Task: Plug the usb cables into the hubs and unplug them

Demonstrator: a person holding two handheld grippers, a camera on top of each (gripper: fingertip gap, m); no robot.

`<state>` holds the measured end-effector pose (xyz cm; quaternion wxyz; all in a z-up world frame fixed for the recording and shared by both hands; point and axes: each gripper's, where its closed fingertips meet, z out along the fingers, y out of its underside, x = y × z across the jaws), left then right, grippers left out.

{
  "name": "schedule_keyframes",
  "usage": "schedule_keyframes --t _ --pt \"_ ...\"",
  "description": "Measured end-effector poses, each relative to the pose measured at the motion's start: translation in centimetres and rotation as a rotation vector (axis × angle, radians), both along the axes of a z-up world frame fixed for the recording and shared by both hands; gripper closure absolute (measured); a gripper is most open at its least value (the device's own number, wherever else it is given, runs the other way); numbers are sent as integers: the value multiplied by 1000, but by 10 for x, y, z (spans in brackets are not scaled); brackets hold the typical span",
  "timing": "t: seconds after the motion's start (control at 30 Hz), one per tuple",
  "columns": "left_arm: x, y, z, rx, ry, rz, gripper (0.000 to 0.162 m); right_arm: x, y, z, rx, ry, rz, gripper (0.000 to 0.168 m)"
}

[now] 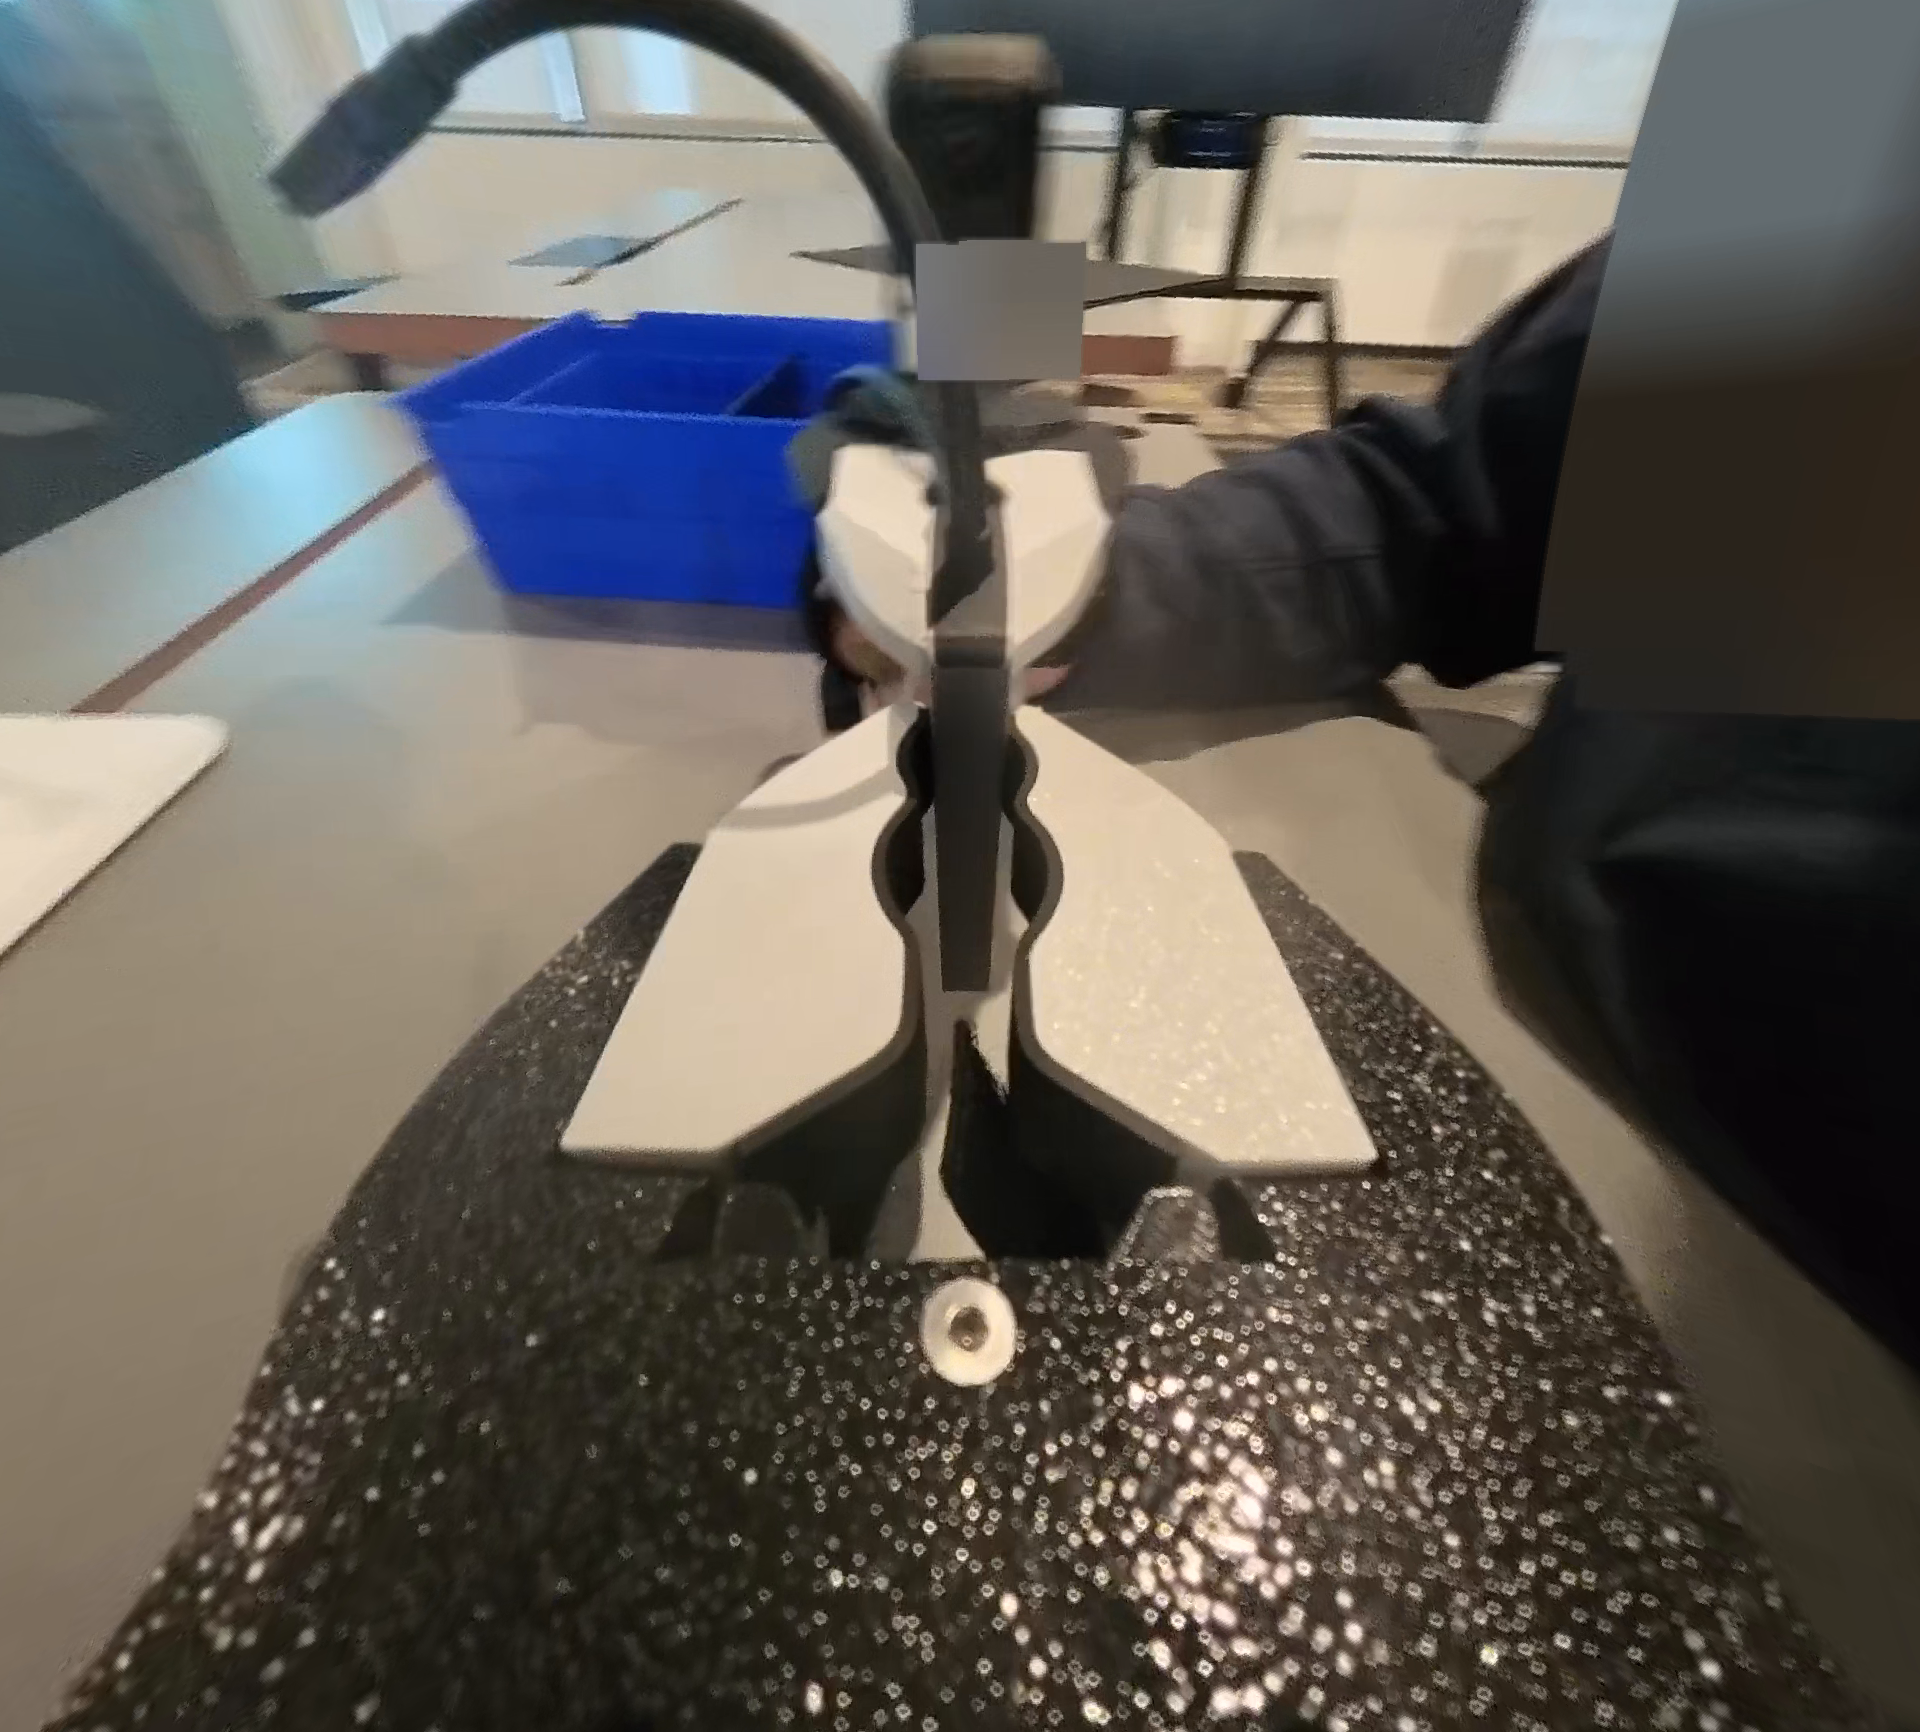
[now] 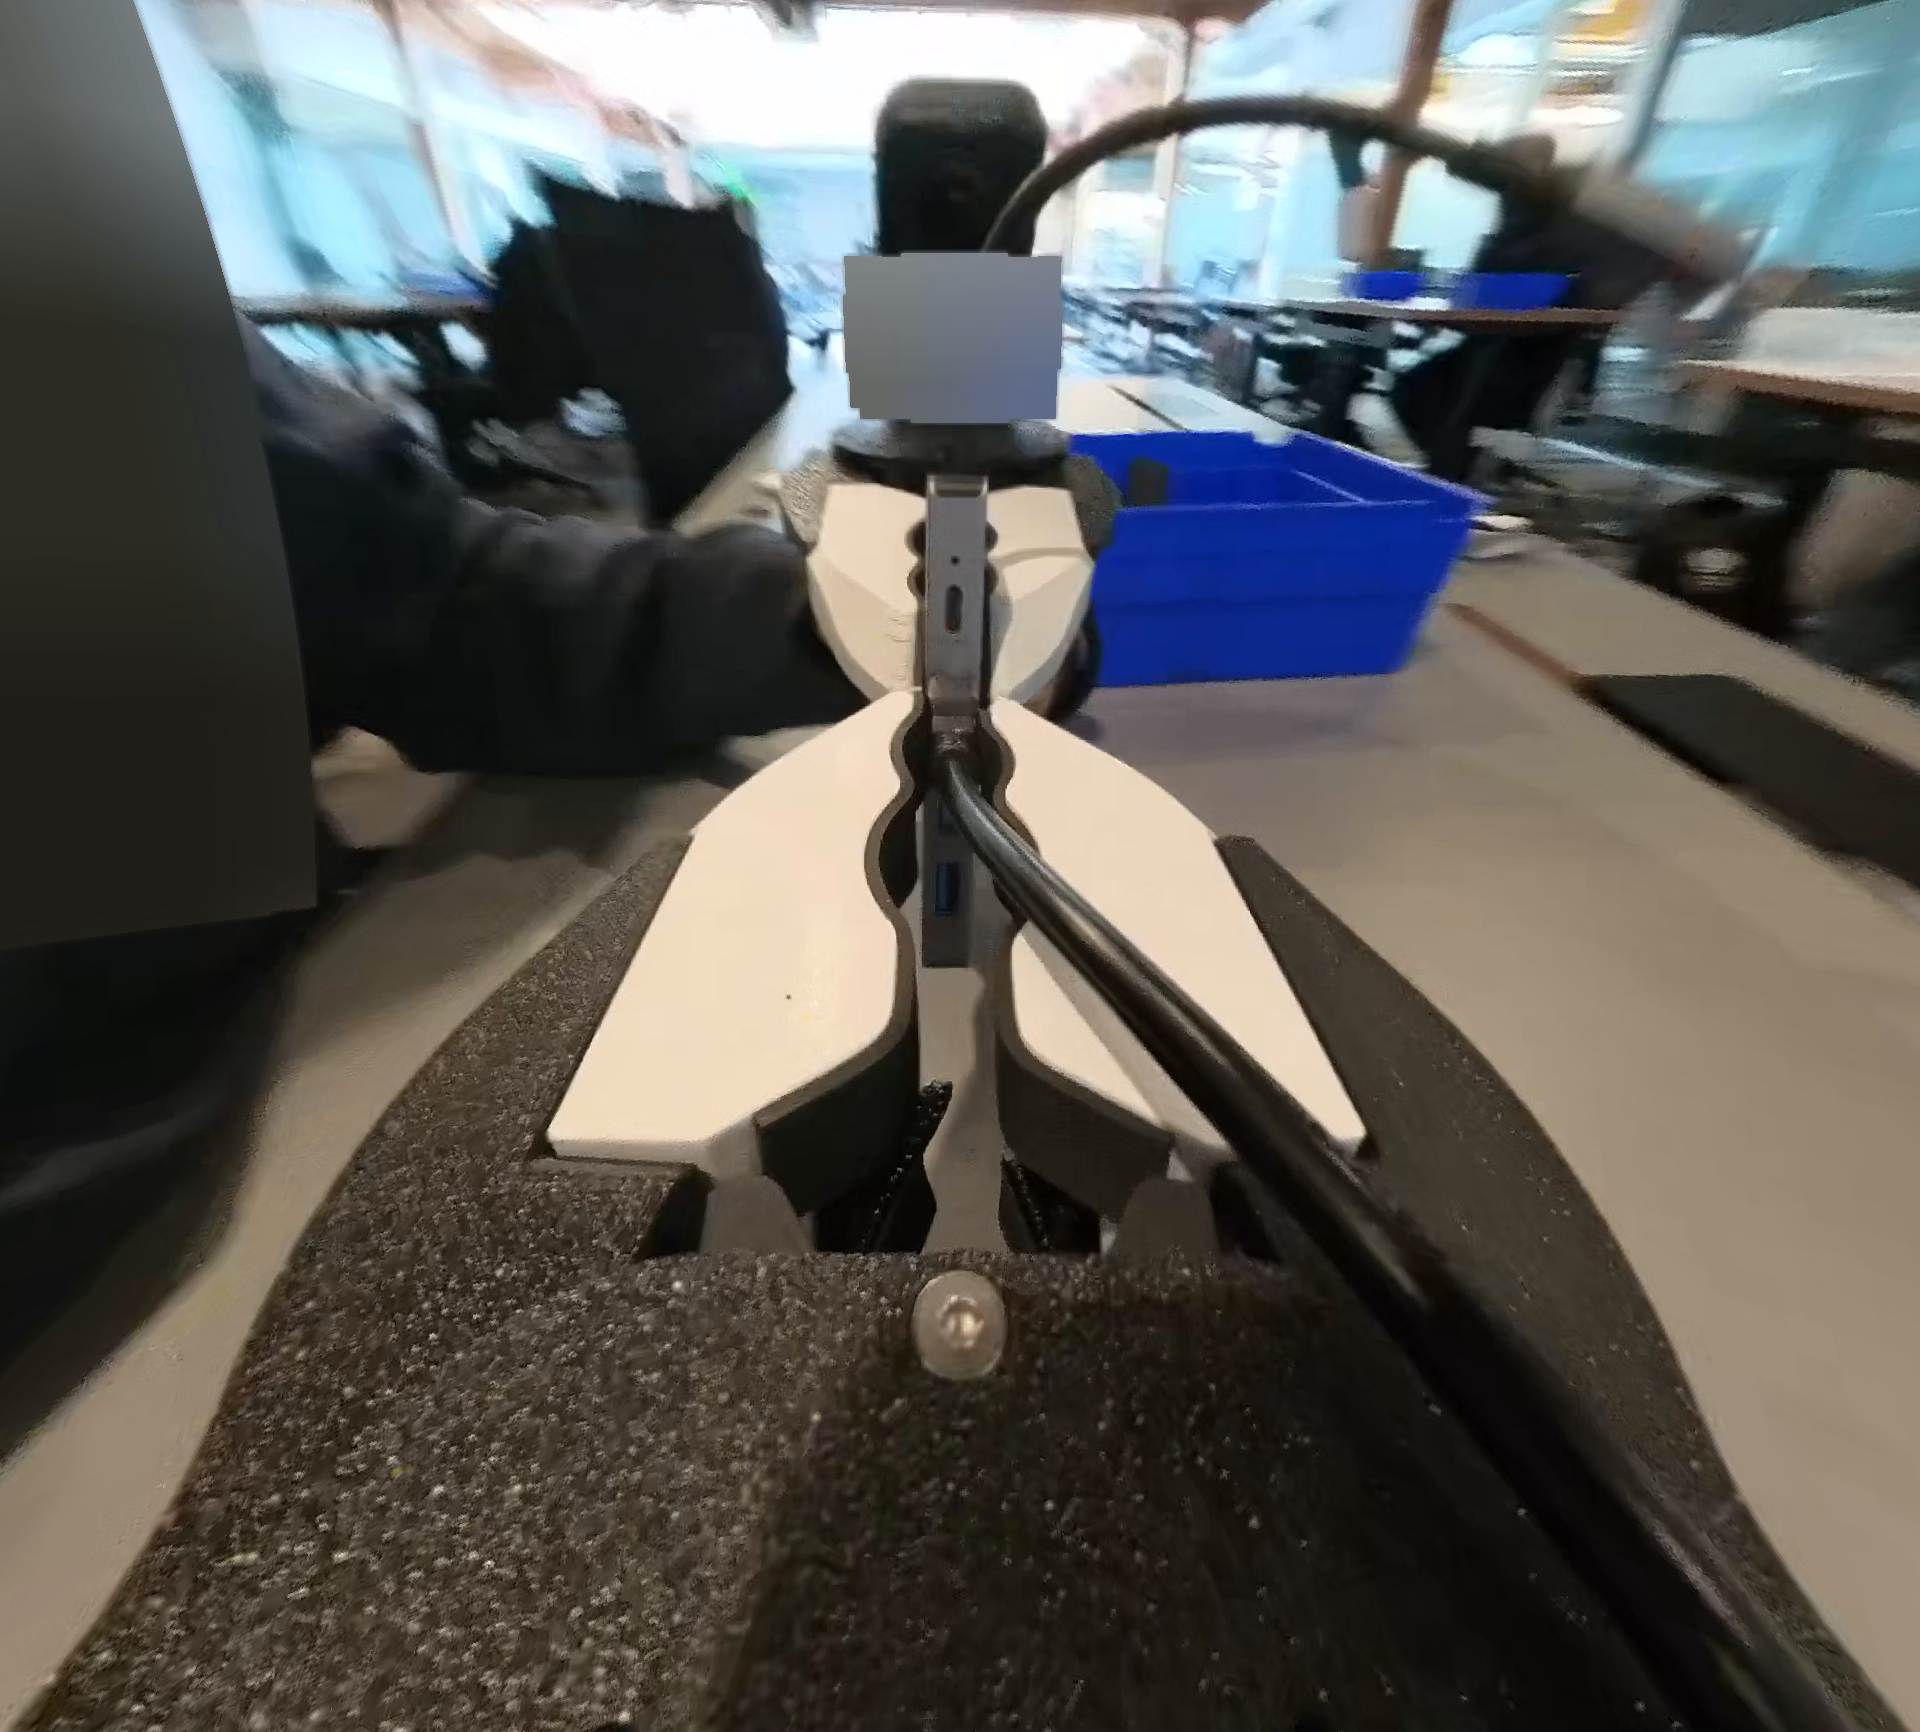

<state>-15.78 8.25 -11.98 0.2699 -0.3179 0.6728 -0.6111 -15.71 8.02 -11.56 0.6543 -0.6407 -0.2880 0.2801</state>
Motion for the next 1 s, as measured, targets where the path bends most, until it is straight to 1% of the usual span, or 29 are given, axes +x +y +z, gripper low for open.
schedule_keyframes --t 0.03,0.13,0.2,0.27,0.3,0.33,0.37,0.43,0.47,0.6,0.63,0.83,0.93,1.0 --pt "0 0 1 2 -4 1 151 0 0 1 9 -13 1 160" --pt "-7 -13 2 16 7 -68 151 -7 -12 3 -29 47 138 160" --pt "-5 -9 0 36 8 -41 151 -4 -7 -1 -5 4 72 160" --pt "3 2 0 39 -16 47 151 4 3 0 32 -45 -42 160" --pt "5 4 1 48 -29 78 151 6 4 1 38 -55 -66 159" --pt "5 3 1 54 -34 85 151 6 3 1 43 -54 -61 159" --pt "3 -2 1 48 -29 56 151 5 0 2 30 -34 -14 160" --pt "-4 -14 1 4 1 -51 151 -3 -12 1 -18 37 127 160" --pt "-5 -14 0 -7 11 -67 151 -3 -11 0 -40 61 140 160" --pt "4 3 -3 26 10 38 151 5 3 -3 -9 -17 -12 160" --pt "3 4 -2 38 8 42 151 4 3 -2 3 -35 -22 160" --pt "-9 -10 -5 54 34 -88 151 -7 -11 -6 -56 -17 131 160" --pt "-9 -11 -6 71 23 -74 151 -8 -9 -5 -48 -45 117 160" --pt "-4 -5 -3 81 -6 -8 151 -2 -4 -2 0 -71 41 160"
